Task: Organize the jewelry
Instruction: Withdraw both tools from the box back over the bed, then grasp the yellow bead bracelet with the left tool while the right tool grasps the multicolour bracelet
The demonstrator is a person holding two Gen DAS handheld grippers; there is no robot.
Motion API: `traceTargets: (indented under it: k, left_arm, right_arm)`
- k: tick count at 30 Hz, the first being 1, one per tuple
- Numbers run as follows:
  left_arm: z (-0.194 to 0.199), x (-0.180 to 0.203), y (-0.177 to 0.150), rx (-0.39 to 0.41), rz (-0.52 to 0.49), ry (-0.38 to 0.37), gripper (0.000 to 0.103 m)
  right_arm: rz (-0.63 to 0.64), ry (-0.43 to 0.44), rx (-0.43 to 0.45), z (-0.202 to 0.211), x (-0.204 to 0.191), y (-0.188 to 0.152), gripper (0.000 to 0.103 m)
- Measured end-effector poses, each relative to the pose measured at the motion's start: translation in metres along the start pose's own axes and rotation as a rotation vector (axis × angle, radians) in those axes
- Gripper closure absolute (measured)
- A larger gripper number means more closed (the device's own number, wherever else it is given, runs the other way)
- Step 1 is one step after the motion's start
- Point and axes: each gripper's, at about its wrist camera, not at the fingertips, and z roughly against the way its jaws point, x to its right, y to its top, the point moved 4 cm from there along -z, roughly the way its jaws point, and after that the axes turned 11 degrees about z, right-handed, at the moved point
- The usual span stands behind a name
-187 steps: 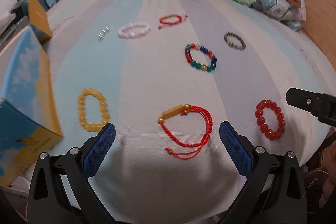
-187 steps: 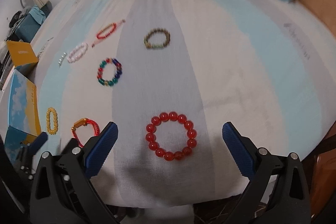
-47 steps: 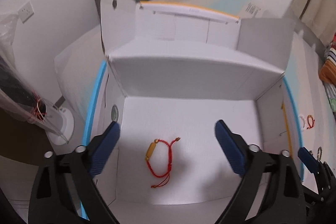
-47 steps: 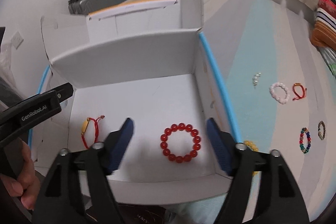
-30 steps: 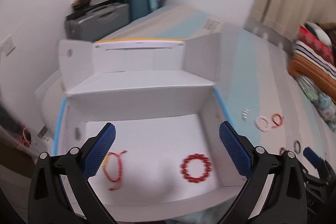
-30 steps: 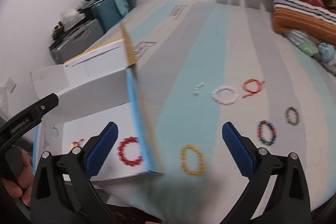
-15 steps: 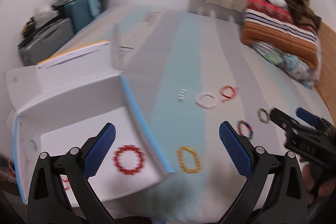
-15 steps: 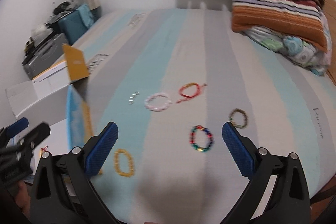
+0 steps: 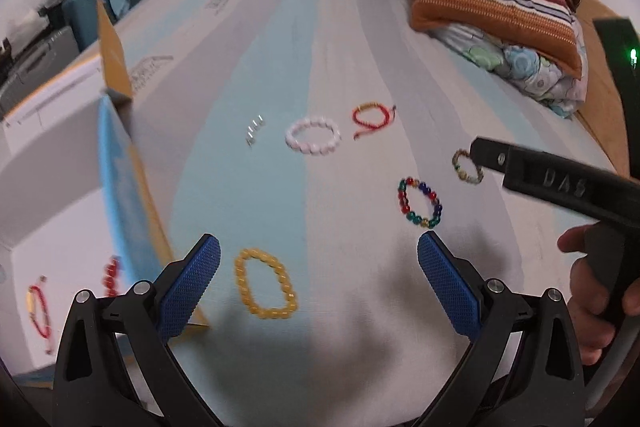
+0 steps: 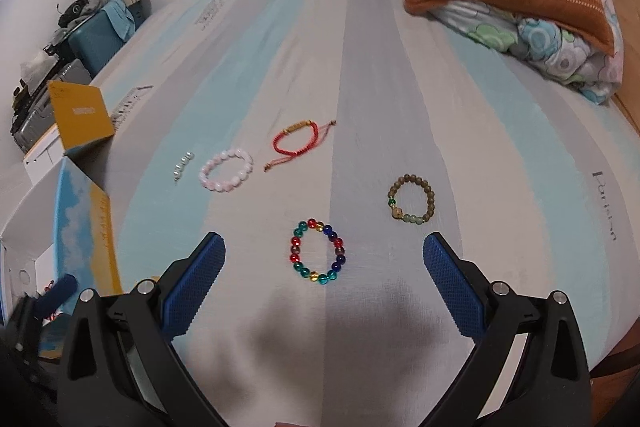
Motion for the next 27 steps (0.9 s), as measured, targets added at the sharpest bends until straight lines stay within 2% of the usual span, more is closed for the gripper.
traceTargets:
  k: [3, 5, 7, 11, 19, 27]
  left_arm:
    - [-0.020, -0.003, -0.008, -0.022, 0.017, 0.020, 0.006]
    - [-0.025, 0.002, -0.013, 0.022, -0.019, 0.064, 0.006]
    - [-0.032, 0.007, -0.019, 0.042, -0.048, 0.062, 0.006]
    - [-0.054, 0.004, -0.027, -0.021, -0.015, 0.055, 0.006]
    - [-0.081, -0.001, -0.034, -0.061, 0.008, 0.083, 0.006]
    - [-0.102, -0.007, -0.042, -0.124, 0.024, 0.099, 0.006]
  right_arm:
    - [-0.003, 0.008, -0.031, -0.018, 0.003, -0.003, 0.008]
    - [0.001, 0.015, -0.056, -0.031, 0.003, -0.005, 0.008]
    - [0.012, 0.020, -0.084, -0.044, 0.002, -0.007, 0.008]
    - [0.026, 0.040, -0.130, -0.067, -0.001, -0.014, 0.008]
    - [0.031, 0.069, -0.206, -0.097, -0.002, -0.022, 0.010]
    - [0.008, 0.103, -0.265, -0.120, -0.001, -0.026, 0.021]
